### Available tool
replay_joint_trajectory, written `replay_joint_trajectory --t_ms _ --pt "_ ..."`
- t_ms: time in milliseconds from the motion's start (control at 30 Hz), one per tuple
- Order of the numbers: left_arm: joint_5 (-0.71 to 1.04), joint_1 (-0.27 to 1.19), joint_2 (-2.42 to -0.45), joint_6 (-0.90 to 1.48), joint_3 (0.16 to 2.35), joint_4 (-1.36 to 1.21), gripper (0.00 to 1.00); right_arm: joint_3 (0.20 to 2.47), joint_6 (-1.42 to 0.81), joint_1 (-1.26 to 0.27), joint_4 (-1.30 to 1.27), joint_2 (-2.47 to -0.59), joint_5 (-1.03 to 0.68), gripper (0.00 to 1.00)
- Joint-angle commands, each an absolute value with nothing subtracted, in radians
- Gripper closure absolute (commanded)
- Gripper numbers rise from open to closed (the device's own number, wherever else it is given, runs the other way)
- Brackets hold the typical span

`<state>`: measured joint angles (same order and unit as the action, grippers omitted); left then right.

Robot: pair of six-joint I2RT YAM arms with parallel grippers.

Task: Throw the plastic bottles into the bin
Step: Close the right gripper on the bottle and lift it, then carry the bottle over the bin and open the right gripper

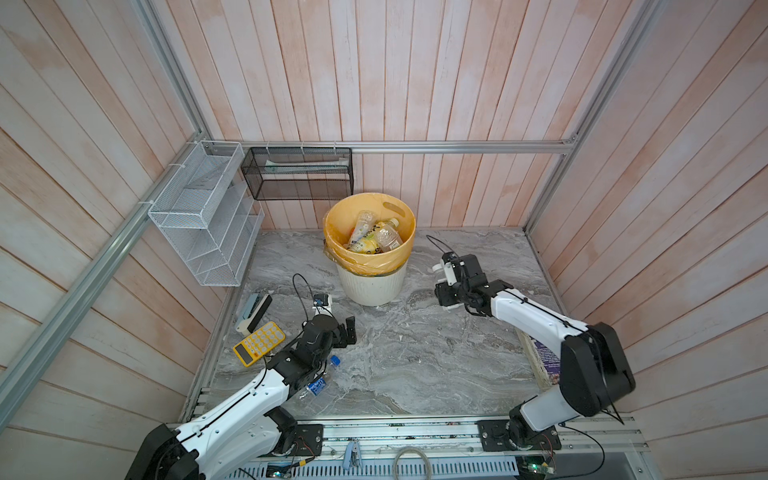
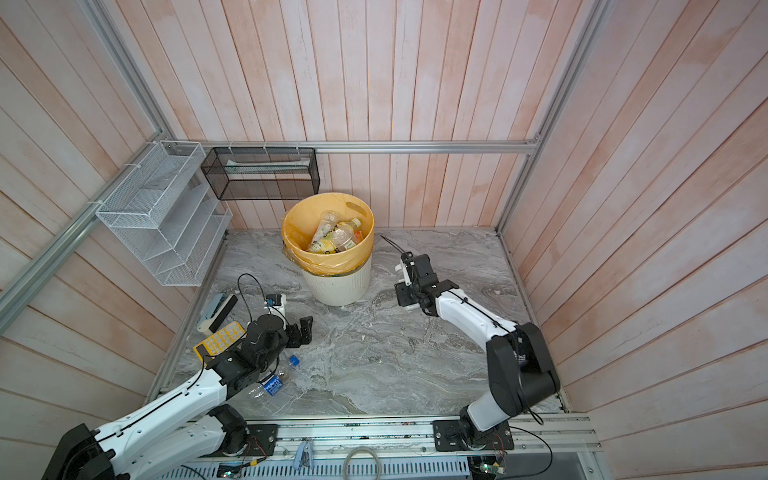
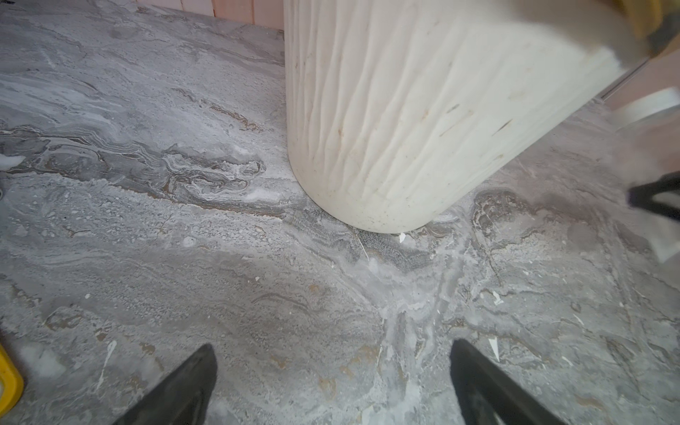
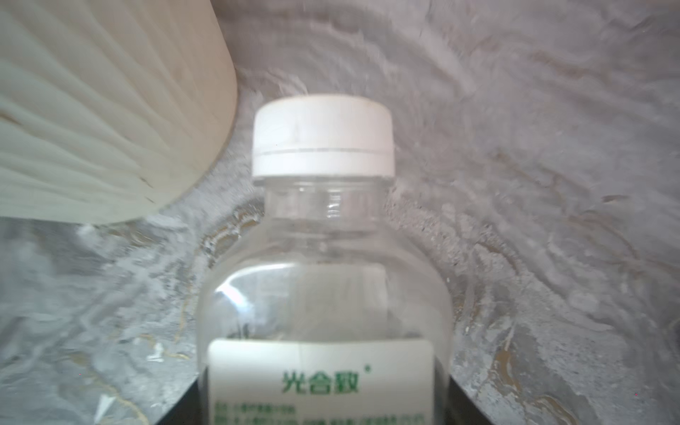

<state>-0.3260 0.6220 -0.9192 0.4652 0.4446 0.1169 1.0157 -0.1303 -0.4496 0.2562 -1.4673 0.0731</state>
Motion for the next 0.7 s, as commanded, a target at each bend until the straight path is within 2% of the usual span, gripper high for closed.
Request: replay_joint_trajectory --t_ms 0,133,267,400,533,667 --pt "-0.374 0.618 -0.883 0.499 0.419 0.131 0.00 0.985 -0.213 -0.424 0.093 -1.283 0.062 0.46" --pt "-0.396 0.618 -0.859 0.508 0.416 0.154 0.00 0.993 -0.291 -0.423 -0.051 -1.110 0.061 0.45" --pt "-0.383 0.618 -0.866 0.509 0.420 0.154 0.00 1.098 -0.376 -0.423 -0.159 -1.108 -0.043 0.44" --pt "-0.360 0.618 -0.885 0.509 0.429 0.149 0.00 1.307 -0.415 -0.468 -0.203 -1.256 -0.134 0.45" --pt "-0.347 0.618 -0.897 0.512 0.434 0.160 0.00 1.562 -0.382 -0.575 -0.134 -1.501 -0.201 0.41" --pt "-0.341 0.618 -0.897 0.516 0.435 0.178 0.00 1.933 -0.301 -0.639 0.212 -1.820 -0.245 0.25"
